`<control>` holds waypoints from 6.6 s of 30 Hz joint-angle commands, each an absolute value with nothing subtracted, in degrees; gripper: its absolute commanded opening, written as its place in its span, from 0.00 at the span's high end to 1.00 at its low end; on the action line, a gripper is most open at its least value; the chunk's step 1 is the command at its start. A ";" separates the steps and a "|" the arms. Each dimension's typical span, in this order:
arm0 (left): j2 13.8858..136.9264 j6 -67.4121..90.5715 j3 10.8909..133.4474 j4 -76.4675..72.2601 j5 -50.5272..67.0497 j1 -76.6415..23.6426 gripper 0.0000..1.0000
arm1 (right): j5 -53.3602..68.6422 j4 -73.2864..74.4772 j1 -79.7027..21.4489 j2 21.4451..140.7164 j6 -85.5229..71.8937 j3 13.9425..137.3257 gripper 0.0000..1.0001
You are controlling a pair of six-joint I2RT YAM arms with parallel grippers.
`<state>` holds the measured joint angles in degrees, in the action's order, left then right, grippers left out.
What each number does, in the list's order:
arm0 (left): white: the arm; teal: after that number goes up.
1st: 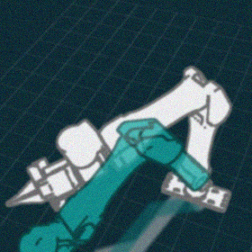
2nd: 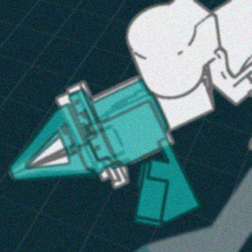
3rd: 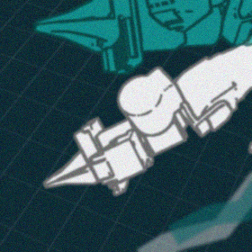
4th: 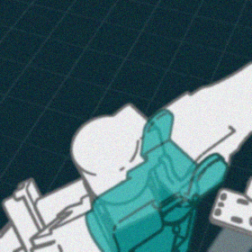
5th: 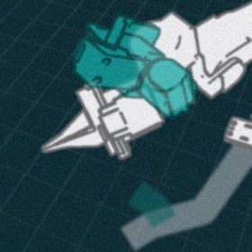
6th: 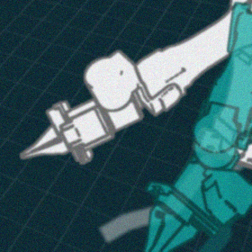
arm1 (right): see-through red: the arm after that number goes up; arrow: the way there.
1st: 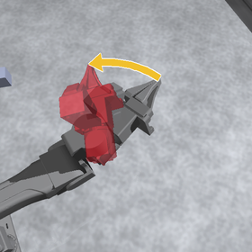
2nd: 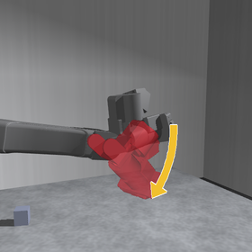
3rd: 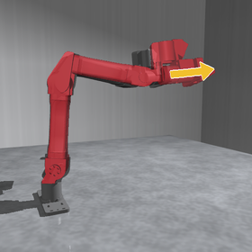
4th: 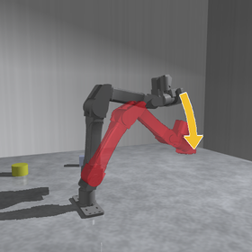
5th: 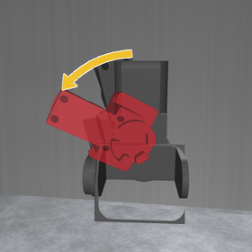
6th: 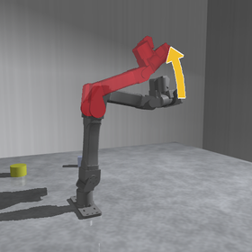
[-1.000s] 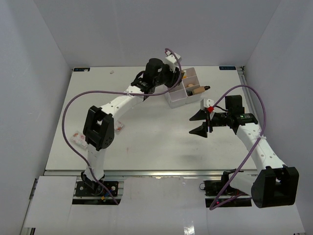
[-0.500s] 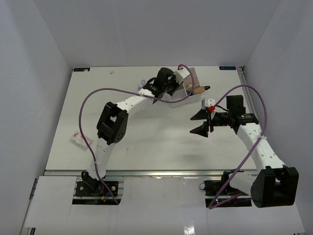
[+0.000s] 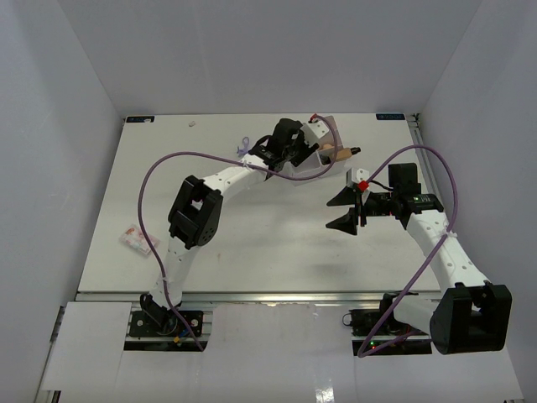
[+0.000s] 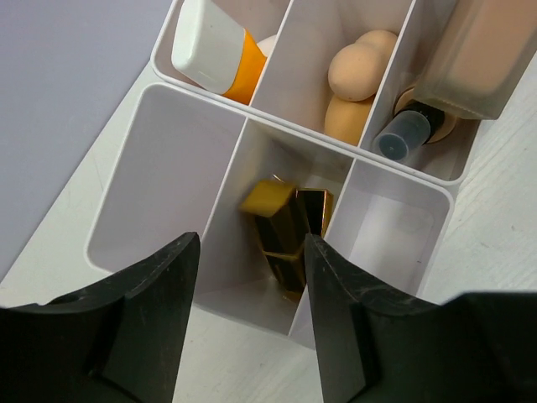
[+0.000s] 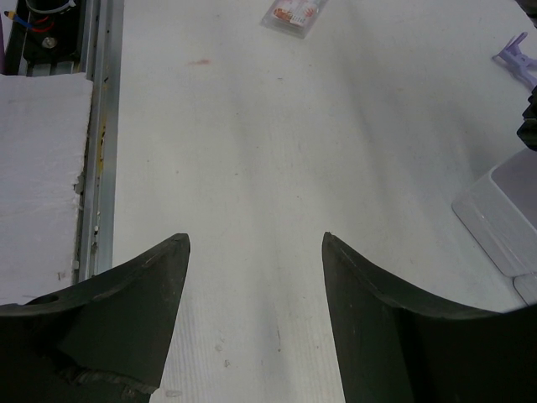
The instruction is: Organize the makeup
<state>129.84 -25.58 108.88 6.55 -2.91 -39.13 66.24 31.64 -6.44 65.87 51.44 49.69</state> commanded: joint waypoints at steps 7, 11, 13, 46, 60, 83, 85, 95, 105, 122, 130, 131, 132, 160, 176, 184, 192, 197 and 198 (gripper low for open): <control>119.34 -16.74 106.76 5.19 -1.19 -40.17 0.26 | 67.73 32.05 -6.15 66.36 51.92 48.78 0.29; 112.35 -9.64 101.54 6.98 -0.24 -40.17 0.23 | 67.30 32.03 -6.15 66.52 52.16 48.82 0.29; 107.75 -6.51 96.83 7.81 -0.09 -40.09 0.22 | 67.08 32.08 -6.15 66.62 52.28 48.87 0.29; 32.38 28.53 39.89 23.03 -0.18 -34.01 0.02 | 21.47 33.69 -33.61 122.48 26.61 120.04 0.21; 30.58 27.76 38.87 23.66 -6.04 -34.01 0.02 | 16.50 9.19 -33.66 140.55 10.99 129.18 0.20; 30.59 27.86 38.67 23.99 -11.51 -34.01 0.02 | 11.33 -1.67 -35.51 154.15 0.35 138.46 0.44; 30.58 27.77 38.67 23.99 -11.43 -34.01 0.02 | 10.43 -1.66 -35.60 154.35 0.35 138.15 0.45; 30.50 27.91 38.41 23.82 -11.43 -34.01 0.02 | 7.34 -1.80 -36.56 154.91 3.16 137.37 0.71; 30.99 27.95 37.63 22.20 -10.25 -34.01 0.02 | 13.09 -0.11 -36.56 150.01 5.10 135.08 0.91; 38.20 38.05 37.42 12.39 -3.44 -33.88 0.02 | 44.68 3.60 -35.37 106.49 17.54 85.12 0.92; 45.34 49.48 34.54 1.86 3.54 -33.69 0.07 | 44.94 10.91 -35.33 83.74 31.32 63.89 0.92; 47.68 50.64 34.68 -0.81 5.86 -33.66 0.08 | 43.98 12.07 -35.33 80.81 32.79 61.85 0.92; 50.74 51.82 35.19 -4.13 8.67 -33.66 0.09 | 42.68 13.00 -35.33 77.99 33.98 59.88 0.92; 78.44 64.17 41.98 -24.17 27.68 -34.80 0.32 | 35.69 12.74 -34.98 58.12 34.72 46.76 0.92; 86.78 63.91 48.76 -24.75 30.56 -34.80 0.49 | 35.83 12.62 -34.98 57.69 35.01 46.65 0.92; 87.31 63.98 48.68 -25.17 33.71 -34.80 0.64 | 34.99 11.96 -35.03 58.70 35.98 46.63 0.92; 88.96 64.33 50.15 -26.06 36.81 -34.69 0.79 | 33.93 11.20 -35.04 59.27 36.71 46.06 0.90; 89.25 64.03 50.32 -26.67 36.74 -33.97 0.99 | 33.62 10.77 -35.02 59.15 36.52 45.44 0.81; 89.32 63.92 50.40 -26.74 36.63 -33.77 1.00 | 33.53 10.70 -34.98 59.13 36.45 45.35 0.79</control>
